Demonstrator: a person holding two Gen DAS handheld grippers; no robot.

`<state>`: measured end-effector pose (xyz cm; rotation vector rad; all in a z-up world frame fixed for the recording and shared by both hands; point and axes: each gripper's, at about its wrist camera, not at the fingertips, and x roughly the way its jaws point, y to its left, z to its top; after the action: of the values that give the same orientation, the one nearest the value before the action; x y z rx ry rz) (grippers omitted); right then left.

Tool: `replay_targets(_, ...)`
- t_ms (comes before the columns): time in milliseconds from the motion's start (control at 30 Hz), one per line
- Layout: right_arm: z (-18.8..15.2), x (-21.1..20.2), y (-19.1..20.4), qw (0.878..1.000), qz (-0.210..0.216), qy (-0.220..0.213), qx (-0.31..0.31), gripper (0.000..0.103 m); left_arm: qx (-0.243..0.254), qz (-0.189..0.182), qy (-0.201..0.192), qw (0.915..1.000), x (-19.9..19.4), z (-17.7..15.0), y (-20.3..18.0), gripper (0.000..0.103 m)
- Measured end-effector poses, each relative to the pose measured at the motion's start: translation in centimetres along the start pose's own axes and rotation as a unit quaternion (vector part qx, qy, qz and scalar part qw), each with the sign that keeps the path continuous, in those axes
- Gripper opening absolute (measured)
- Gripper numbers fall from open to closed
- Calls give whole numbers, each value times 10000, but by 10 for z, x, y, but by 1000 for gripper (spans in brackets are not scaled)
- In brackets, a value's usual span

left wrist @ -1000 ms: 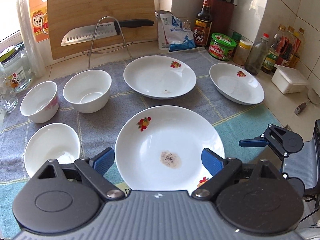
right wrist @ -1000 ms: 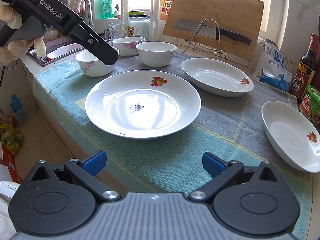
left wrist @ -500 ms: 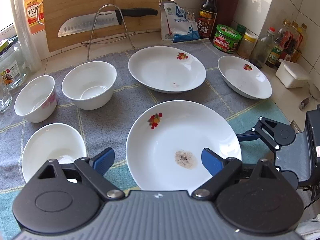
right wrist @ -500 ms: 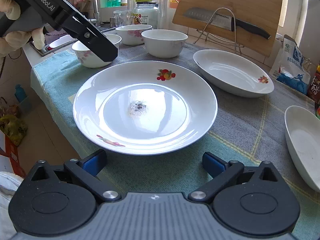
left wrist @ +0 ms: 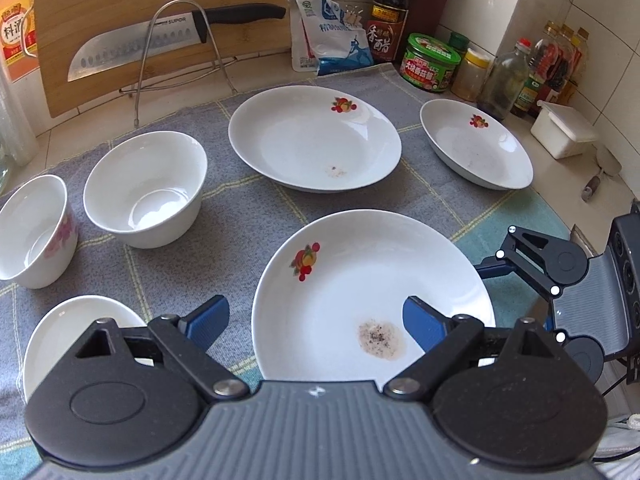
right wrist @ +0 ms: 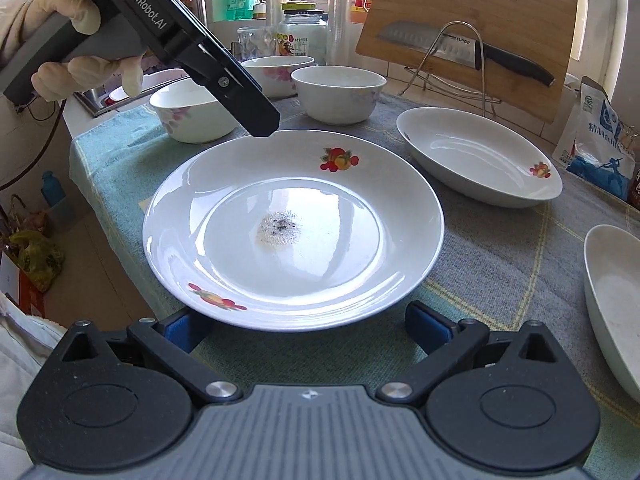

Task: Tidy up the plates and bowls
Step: 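Grasp the rim of the stained white plate with the left tool, then lift the stained plate with the left tool toward the plate by the wall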

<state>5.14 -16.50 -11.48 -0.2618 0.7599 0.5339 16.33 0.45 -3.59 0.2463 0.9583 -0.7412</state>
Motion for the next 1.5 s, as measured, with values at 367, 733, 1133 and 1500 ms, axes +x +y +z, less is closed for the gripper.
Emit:
replay_targets(367, -8, -3, 1, 9995, -16, -292, -92, 103, 273, -383, 407, 9981, 23, 9, 13, 93)
replay_targets(733, -12, -5, -1, 9978, 251, -510, -342, 103, 6, -396, 777, 9962, 44, 19, 17, 93)
replay_targets(1133, -4, -2, -1, 9976, 413, -323, -450, 103, -279, -714, 1145, 9905, 59, 26, 27, 90)
replay_targets(1500, -4, 0, 1, 9982, 322, -346, -358, 103, -96, -1010, 1433, 9845, 67, 37, 29, 75)
